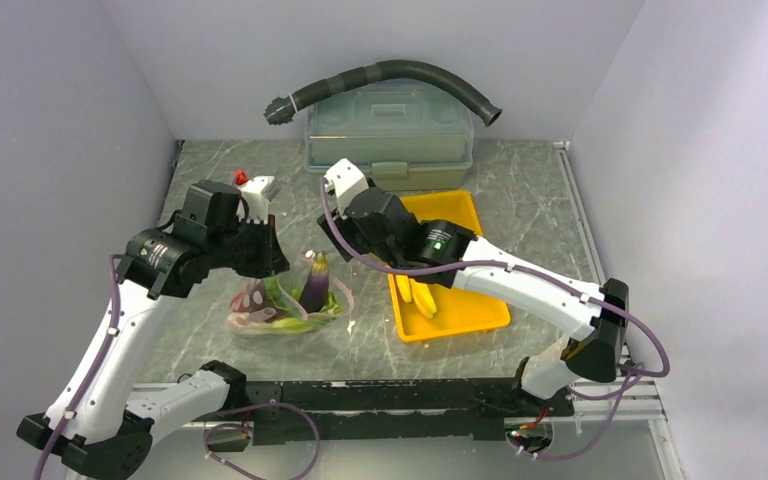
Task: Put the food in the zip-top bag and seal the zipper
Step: Place the fake vegetable in the zipper food storage bag.
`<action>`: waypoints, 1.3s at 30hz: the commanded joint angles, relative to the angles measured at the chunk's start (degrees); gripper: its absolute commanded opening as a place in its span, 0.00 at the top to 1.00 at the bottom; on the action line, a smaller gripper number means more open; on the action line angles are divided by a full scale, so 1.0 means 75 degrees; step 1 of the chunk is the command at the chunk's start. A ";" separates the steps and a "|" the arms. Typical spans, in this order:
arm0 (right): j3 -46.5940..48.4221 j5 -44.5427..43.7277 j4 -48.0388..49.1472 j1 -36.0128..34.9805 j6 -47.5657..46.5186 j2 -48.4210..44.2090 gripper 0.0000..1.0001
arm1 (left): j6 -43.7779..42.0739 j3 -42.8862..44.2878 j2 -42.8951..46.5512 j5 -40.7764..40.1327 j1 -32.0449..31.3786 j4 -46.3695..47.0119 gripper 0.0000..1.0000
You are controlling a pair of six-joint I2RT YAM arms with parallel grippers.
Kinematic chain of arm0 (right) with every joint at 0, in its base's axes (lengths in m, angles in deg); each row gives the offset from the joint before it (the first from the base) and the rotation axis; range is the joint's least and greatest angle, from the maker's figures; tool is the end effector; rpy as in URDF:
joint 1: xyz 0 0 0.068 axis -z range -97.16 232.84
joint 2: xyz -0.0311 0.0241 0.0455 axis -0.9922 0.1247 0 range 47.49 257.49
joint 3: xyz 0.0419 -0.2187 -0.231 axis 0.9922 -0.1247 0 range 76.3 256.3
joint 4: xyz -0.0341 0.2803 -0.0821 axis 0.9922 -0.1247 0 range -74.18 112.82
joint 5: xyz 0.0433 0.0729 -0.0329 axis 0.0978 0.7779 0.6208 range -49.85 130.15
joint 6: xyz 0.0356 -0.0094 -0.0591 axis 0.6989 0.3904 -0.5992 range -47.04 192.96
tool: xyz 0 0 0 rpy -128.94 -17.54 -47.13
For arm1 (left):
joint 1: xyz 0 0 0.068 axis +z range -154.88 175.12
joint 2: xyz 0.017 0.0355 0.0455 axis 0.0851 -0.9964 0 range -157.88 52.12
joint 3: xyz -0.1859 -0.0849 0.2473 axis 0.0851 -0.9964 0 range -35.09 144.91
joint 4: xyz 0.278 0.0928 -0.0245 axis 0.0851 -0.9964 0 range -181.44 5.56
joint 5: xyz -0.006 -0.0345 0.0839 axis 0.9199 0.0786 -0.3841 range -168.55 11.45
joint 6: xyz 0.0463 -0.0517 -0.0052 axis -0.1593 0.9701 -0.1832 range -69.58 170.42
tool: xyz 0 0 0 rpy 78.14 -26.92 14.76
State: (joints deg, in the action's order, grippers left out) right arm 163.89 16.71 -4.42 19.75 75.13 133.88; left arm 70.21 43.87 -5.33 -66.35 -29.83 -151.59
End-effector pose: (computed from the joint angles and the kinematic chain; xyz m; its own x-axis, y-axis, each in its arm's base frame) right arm 0.1974 0.3391 0.4368 -0.2234 -0.3633 -0.9045 -0.6484 0.7483 -0.1404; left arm 0.1580 -0.0866 0.4434 -0.7949 0.0049 -0.6067 0.2946 0.8773 -0.3789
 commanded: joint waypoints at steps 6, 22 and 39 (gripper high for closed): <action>0.0298 0.0003 -0.0021 0.0242 0.0055 -0.0231 0.33 | -0.0026 -0.0037 0.0197 0.0089 -0.0013 0.0263 1.00; 0.0560 0.0003 0.0144 0.0269 0.0055 -0.0933 0.29 | -0.0094 -0.0114 0.0254 0.0142 -0.0010 0.0286 1.00; 0.0155 0.1729 -0.0491 0.0191 0.1562 -0.1341 0.29 | -0.0137 -0.0149 0.0238 0.0167 -0.0013 0.0345 1.00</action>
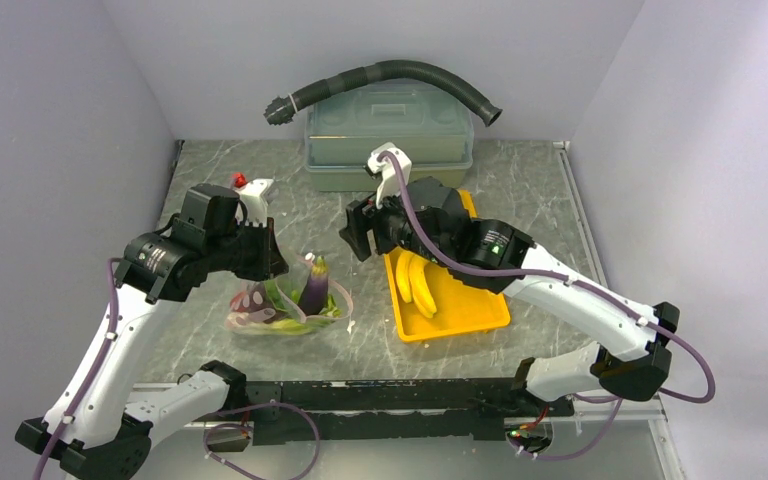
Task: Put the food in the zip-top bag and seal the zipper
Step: Place the fake vegetable in the zipper food storage bag.
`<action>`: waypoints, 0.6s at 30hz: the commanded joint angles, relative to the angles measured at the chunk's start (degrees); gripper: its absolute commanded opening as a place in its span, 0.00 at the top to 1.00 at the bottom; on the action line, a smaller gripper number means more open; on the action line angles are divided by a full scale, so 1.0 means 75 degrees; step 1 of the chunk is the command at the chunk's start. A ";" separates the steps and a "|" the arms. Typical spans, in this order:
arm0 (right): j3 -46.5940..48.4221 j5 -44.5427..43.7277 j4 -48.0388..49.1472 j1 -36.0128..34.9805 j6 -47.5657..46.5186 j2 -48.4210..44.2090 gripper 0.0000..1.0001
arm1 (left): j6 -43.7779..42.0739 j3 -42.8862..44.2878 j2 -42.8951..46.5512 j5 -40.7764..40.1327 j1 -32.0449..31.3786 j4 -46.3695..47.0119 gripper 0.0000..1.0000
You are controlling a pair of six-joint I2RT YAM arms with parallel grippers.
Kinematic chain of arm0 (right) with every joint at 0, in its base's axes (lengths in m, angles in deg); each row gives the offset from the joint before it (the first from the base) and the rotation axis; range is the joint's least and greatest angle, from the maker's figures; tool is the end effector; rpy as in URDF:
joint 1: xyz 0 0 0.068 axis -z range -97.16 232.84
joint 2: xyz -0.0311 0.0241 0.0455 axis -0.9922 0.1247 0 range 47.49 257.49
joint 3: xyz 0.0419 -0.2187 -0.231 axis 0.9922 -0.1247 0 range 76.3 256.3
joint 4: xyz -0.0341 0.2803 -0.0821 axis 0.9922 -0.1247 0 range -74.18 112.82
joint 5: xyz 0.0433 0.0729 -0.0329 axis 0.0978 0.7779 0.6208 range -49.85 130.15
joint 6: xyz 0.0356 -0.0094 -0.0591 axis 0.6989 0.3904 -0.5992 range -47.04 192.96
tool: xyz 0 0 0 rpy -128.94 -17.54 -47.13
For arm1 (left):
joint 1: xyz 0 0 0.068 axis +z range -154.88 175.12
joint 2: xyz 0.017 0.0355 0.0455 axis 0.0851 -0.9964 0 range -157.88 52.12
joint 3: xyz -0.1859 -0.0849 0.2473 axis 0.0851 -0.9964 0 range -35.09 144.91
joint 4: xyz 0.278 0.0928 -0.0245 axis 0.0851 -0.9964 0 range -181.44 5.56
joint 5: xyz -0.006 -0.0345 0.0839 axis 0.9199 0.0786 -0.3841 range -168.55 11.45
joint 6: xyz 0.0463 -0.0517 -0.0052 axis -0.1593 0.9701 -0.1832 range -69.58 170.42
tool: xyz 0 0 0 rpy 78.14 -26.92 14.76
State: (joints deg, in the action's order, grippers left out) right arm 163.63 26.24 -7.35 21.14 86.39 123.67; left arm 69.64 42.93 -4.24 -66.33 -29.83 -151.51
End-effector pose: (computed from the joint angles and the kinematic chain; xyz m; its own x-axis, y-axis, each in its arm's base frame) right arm 0.1684 0.2839 0.4887 -0.3238 -0.1256 -0.9378 -0.6906 0.7089 0.1435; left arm 0.1534 -0.0845 0.4412 -0.7898 0.0126 -0.6133 0.3040 0.8764 -0.3735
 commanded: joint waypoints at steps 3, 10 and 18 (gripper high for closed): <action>0.0390 0.1219 -0.0147 -0.0009 0.0111 0.0307 0.29 | -0.0067 -0.0036 0.0073 0.0142 -0.0013 0.0337 1.00; 0.0636 0.2367 -0.0002 -0.0143 0.0172 0.0881 0.29 | -0.0072 -0.0028 0.0090 0.0153 -0.0013 0.0327 1.00; 0.0974 0.2850 -0.0137 -0.0291 0.0235 0.1522 0.30 | -0.0101 0.0016 0.0108 0.0133 -0.0013 0.0277 1.00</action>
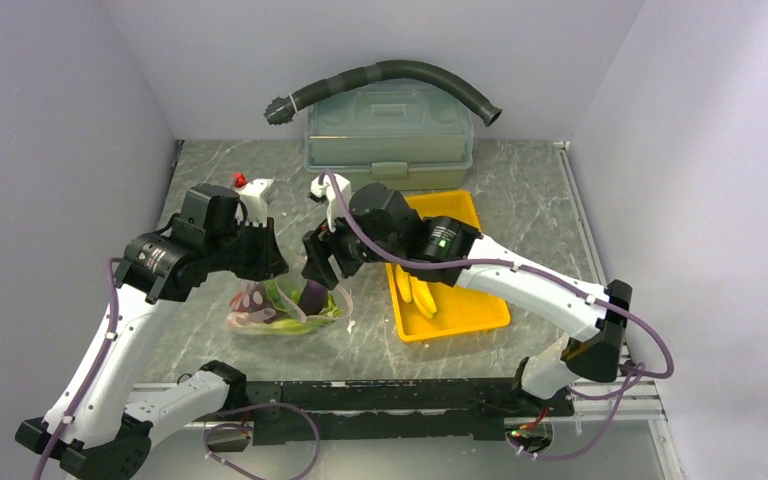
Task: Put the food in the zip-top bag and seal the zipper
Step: Place the fake vegetable in the zipper food storage bag.
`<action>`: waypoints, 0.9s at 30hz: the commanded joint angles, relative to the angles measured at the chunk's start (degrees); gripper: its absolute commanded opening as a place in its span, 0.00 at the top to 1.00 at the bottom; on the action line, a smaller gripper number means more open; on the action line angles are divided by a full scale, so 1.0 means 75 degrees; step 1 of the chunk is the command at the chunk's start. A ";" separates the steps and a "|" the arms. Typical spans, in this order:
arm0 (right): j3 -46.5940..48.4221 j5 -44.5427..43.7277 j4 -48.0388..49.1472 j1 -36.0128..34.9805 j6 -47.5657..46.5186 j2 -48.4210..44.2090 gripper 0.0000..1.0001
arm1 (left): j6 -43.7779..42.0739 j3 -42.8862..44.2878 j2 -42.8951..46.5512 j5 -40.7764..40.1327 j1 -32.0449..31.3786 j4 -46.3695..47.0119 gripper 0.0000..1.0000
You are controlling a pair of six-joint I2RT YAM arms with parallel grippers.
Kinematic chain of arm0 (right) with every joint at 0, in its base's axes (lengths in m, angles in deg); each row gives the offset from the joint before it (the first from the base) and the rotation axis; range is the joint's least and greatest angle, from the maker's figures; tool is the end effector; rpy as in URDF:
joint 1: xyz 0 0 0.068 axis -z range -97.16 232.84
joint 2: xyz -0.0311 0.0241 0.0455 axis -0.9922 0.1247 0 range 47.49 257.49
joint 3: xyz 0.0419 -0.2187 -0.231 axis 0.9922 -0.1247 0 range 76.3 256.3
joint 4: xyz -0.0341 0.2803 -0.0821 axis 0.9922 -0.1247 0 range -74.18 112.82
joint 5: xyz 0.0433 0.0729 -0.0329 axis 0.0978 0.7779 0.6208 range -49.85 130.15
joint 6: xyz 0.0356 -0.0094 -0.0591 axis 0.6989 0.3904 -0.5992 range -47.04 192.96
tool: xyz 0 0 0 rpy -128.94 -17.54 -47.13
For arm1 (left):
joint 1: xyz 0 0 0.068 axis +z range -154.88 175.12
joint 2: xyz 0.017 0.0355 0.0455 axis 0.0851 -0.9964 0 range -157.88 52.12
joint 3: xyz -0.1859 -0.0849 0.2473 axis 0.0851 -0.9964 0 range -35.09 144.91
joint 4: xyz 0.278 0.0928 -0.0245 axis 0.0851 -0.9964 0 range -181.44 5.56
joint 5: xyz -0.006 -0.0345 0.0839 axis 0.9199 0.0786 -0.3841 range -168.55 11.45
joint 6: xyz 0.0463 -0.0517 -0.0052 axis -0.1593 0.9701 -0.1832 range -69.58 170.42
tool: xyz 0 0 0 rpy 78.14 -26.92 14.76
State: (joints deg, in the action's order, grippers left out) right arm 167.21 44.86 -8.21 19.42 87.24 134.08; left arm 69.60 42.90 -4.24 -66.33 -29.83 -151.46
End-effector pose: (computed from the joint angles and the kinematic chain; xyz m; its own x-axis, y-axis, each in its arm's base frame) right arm 0.1714 0.3528 0.4486 -0.4229 -0.2956 -0.8566 -0.8459 0.4677 0.2562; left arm 0.1535 -0.0845 0.4411 -0.7894 0.0132 -0.6138 0.3047 0.8763 -0.3731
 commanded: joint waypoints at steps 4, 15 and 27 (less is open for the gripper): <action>0.0650 0.0254 -0.0386 -0.0109 0.0117 0.0367 0.32 | -0.0096 0.0030 0.0137 0.0107 -0.0012 0.0254 1.00; 0.0516 -0.0010 -0.0761 -0.0134 0.0146 0.0395 0.56 | -0.0076 0.0030 0.0120 0.0121 -0.0013 0.0287 1.00; 0.0757 -0.0440 -0.0694 -0.0232 0.0196 0.0218 1.00 | -0.0070 0.0013 0.0143 0.0124 -0.0013 0.0253 1.00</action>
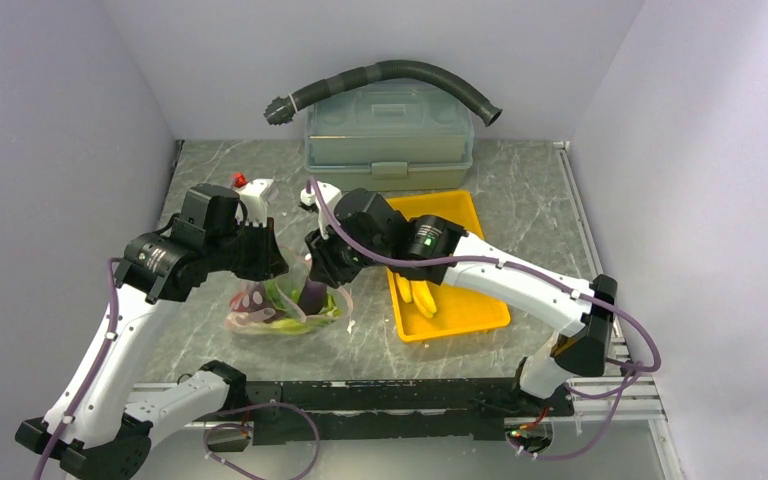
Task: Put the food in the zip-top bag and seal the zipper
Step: Place the fake vegetable in the zipper food storage bag.
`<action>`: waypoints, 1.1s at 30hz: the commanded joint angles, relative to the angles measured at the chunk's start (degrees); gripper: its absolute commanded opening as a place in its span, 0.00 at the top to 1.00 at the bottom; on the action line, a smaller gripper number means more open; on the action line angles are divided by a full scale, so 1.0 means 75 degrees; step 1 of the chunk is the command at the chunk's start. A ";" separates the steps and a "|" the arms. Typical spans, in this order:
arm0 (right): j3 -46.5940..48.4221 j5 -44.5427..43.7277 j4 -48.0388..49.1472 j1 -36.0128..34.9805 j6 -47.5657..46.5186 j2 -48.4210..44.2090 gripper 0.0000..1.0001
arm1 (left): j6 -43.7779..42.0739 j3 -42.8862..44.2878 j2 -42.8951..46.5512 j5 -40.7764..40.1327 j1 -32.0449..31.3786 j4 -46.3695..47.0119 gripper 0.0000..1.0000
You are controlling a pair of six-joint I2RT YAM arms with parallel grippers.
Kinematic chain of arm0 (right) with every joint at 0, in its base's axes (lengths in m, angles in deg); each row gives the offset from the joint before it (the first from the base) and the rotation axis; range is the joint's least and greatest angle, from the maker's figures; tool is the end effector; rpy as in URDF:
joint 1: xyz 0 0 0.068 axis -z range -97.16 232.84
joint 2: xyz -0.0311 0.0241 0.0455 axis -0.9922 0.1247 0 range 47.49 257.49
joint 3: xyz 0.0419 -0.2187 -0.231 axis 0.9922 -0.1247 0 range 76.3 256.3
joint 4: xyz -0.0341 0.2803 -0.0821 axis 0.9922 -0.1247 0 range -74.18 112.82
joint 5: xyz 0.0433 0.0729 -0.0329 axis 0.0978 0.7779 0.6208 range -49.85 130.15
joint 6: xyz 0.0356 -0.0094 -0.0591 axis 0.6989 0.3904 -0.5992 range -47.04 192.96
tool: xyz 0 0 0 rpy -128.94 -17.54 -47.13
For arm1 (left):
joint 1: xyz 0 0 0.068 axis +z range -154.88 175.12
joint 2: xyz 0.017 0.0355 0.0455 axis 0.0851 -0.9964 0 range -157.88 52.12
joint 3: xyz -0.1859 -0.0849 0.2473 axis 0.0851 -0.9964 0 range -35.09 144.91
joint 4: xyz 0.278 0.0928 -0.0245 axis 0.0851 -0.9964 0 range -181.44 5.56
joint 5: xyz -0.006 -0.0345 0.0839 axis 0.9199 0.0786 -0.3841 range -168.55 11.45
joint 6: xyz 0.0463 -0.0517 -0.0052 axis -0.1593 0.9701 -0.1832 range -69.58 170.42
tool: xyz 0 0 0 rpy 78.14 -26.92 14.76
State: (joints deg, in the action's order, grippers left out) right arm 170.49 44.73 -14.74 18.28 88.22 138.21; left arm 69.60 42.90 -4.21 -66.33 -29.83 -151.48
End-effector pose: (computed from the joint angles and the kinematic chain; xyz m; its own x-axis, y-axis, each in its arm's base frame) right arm 0.1710 0.3698 0.4306 -0.4767 -0.3912 -0.7872 -0.8324 0.4887 0.2613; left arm 0.1534 -0.0844 0.4411 -0.7893 0.0131 -0.6139 0.3048 0.8763 -0.3731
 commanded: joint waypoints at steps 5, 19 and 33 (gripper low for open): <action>-0.0116 -0.0568 0.0881 -0.0163 0.0226 -0.0845 1.00 | -0.0060 -0.0011 0.0141 0.0135 -0.0013 0.0290 1.00; -0.2288 -0.1001 0.3856 -0.0339 0.0740 -0.1584 1.00 | 0.0033 0.0113 0.0077 0.0159 -0.0013 0.0277 1.00; -0.4393 -0.1877 0.7171 -0.0689 0.0813 -0.1863 1.00 | 0.0069 0.0265 0.0027 0.0345 -0.0013 0.0145 1.00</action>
State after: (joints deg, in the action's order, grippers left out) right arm 140.61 34.04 27.90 14.02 93.67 127.08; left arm 69.69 42.93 -4.35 -66.06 -29.83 -152.58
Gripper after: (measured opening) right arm 0.323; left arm 0.012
